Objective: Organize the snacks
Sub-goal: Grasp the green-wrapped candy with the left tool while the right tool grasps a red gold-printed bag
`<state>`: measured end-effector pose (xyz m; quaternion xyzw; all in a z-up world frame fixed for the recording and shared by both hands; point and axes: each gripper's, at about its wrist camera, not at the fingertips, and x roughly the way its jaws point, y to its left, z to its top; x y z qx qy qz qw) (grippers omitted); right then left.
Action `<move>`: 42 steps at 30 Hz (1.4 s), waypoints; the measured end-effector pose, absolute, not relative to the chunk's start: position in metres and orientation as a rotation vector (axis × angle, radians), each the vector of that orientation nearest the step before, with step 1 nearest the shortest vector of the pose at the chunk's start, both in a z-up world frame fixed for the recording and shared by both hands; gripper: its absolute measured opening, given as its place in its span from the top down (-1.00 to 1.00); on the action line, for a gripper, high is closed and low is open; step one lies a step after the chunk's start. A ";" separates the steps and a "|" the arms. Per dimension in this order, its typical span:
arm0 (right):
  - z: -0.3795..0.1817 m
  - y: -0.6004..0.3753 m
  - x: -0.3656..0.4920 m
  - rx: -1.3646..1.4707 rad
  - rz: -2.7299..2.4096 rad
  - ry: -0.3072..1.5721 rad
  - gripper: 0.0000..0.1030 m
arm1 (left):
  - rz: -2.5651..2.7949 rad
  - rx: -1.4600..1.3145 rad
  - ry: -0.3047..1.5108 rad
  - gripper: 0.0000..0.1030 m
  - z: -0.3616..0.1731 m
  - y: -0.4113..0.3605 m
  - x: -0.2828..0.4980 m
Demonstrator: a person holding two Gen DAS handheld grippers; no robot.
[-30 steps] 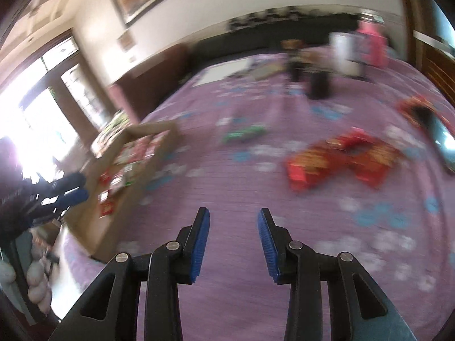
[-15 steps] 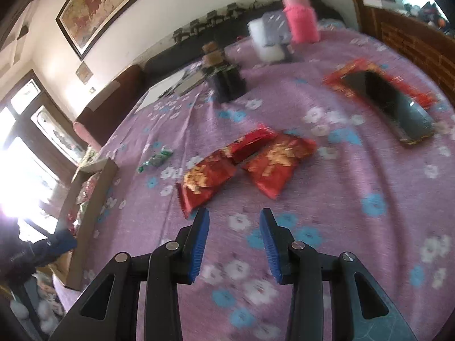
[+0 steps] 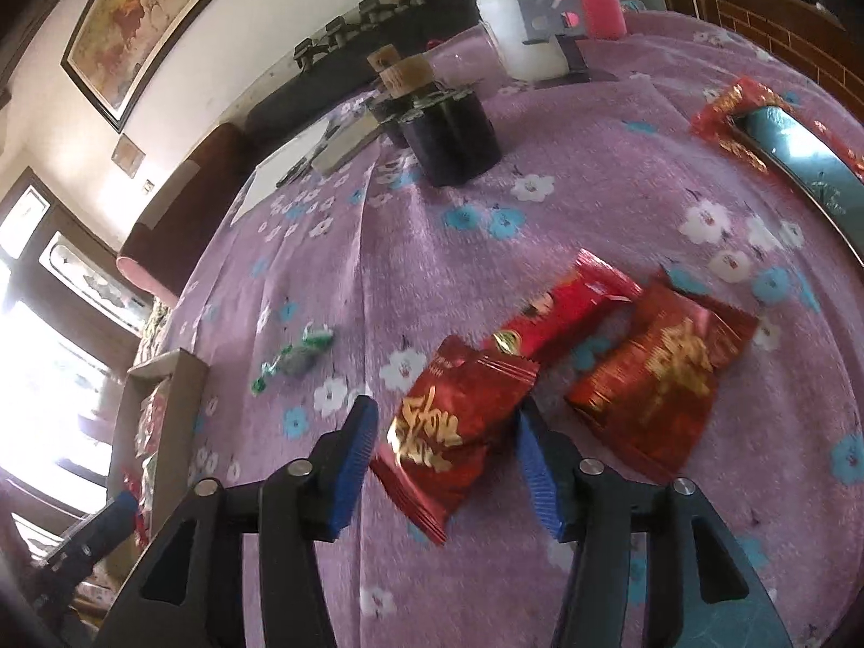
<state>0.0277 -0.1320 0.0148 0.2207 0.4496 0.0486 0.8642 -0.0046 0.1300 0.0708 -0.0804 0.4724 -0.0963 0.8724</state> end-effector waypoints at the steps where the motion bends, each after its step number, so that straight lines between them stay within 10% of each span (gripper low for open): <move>1: 0.015 -0.131 0.028 0.462 0.105 0.930 -0.18 | -0.202 -0.154 0.989 -0.21 0.070 0.126 0.002; 5: 0.012 -0.124 0.028 0.381 0.140 0.876 -0.22 | -0.227 -0.061 0.980 -0.21 0.064 0.104 0.028; 9: 0.014 -0.117 0.025 0.272 0.101 0.897 0.16 | -0.267 0.106 0.960 -0.21 0.047 0.073 0.052; 24: 0.013 -0.129 0.026 0.320 0.135 0.930 0.18 | -0.268 0.313 0.967 -0.21 0.008 0.027 0.092; 28: 0.013 -0.129 0.026 0.318 0.133 0.928 0.18 | -0.283 0.283 1.003 0.62 0.010 0.026 0.090; 42: 0.021 -0.124 0.015 0.367 0.221 0.892 0.61 | -0.317 0.117 0.944 0.62 0.053 0.050 0.031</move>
